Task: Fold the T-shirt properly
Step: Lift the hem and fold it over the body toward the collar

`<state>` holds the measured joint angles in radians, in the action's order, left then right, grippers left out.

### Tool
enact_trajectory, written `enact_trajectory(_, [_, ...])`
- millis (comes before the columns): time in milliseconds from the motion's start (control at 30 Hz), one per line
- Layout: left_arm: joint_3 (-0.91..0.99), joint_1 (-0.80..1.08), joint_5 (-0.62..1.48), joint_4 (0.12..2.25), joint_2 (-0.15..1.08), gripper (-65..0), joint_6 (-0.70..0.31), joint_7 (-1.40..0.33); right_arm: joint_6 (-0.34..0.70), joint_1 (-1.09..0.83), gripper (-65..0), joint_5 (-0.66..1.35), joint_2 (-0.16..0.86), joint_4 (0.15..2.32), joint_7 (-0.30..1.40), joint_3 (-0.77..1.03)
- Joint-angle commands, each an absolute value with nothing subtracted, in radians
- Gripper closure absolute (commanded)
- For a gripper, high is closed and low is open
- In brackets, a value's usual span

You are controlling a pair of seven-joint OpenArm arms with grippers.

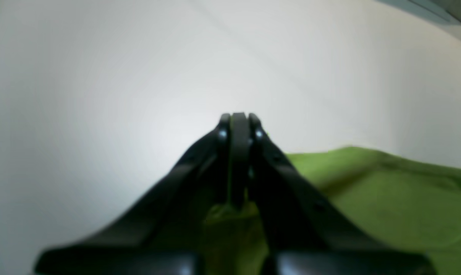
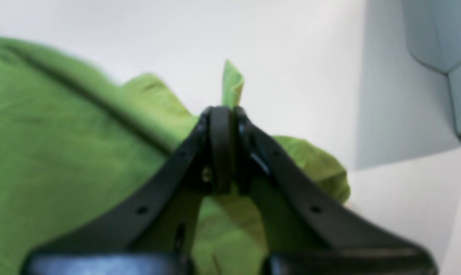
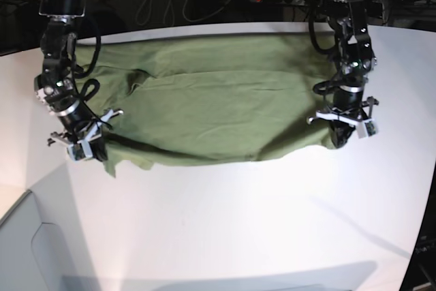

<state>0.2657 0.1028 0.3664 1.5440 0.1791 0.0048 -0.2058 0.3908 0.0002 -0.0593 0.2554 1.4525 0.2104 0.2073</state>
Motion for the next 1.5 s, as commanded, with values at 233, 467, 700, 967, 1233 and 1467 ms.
enact_trajectory(233, [0.266, 0.094, 0.371, 1.561, 0.185, 0.0, 0.001, -0.177, 0.39, -0.013, 0.0, -0.051, 0.274, 1.472, 0.186, 0.214])
enact_trajectory(467, [0.266, 0.107, 0.371, 1.561, 0.166, 0.0, 0.001, -0.177, 0.39, -0.015, 0.0, -0.053, 0.274, 1.471, 0.188, 0.254])
enact_trajectory(700, [0.268, 0.108, 0.371, 1.561, 0.168, 0.0, 0.001, -0.177, 0.39, -0.015, 0.0, -0.053, 0.274, 1.466, 0.188, 0.254])
enact_trajectory(967, [0.269, 0.13, 0.371, 1.564, 0.179, 0.0, 0.001, -0.177, 0.39, -0.015, 0.0, -0.053, 0.274, 1.465, 0.188, 0.254])
enact_trajectory(1233, [0.283, 0.143, 0.369, 1.566, 0.186, 0.0, 0.001, -0.177, 0.39, -0.035, 0.0, -0.053, 0.275, 1.469, 0.188, 0.255])
enact_trajectory(1467, [0.312, 0.139, 0.369, 1.566, 0.2, 0.0, -0.001, -0.179, 0.39, -0.036, 0.0, -0.053, 0.282, 1.466, 0.188, 0.289])
